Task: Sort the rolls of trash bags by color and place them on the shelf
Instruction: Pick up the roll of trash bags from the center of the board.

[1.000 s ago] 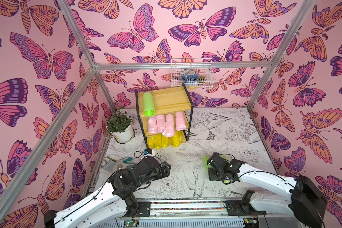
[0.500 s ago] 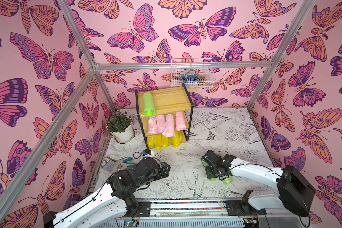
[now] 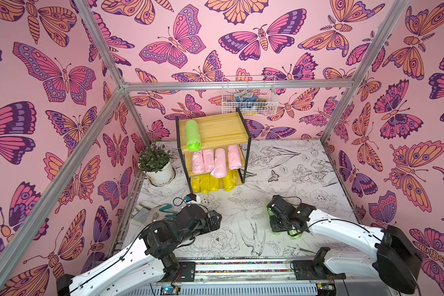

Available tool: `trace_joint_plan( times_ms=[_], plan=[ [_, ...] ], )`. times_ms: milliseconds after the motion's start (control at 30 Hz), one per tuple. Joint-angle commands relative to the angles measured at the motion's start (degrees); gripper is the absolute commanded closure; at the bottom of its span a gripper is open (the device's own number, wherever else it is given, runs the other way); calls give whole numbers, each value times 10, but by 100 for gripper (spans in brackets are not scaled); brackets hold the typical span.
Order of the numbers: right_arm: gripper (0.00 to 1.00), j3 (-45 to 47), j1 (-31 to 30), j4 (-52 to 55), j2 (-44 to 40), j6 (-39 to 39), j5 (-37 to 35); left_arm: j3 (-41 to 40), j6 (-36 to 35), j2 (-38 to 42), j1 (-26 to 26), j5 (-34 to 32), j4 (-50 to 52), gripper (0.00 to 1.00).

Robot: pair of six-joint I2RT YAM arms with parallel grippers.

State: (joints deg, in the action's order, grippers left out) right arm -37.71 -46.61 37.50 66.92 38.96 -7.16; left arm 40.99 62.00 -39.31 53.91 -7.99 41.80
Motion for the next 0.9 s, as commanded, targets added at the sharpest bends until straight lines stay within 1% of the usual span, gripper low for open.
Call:
trace_joint_plan(
  times_ms=[0, 133, 233, 333, 433, 533, 667, 867],
  plan=[
    [82, -34, -1, 18, -50, 7, 20, 4, -8, 14, -4, 17, -39, 0],
    [84, -66, -2, 3, -94, 5, 81, -10, -7, 53, -5, 42, -135, 0],
    [86, -81, -1, -44, -121, 19, 151, -16, -13, 72, -8, 69, -206, 0],
    [88, -91, -1, -95, -142, 53, 202, -4, -24, 63, -10, 104, -244, 0],
    [88, -97, -3, -165, -151, 96, 246, 19, -41, 37, -10, 132, -249, 0],
    [88, -115, -7, -213, -140, 129, 280, 30, -50, 13, -10, 147, -267, 0],
    [88, -155, -27, -243, -106, 142, 309, 31, -47, -8, -10, 159, -313, 0],
    [88, -200, -68, -272, -60, 148, 334, 49, -56, -15, -11, 143, -317, 0]
  ],
)
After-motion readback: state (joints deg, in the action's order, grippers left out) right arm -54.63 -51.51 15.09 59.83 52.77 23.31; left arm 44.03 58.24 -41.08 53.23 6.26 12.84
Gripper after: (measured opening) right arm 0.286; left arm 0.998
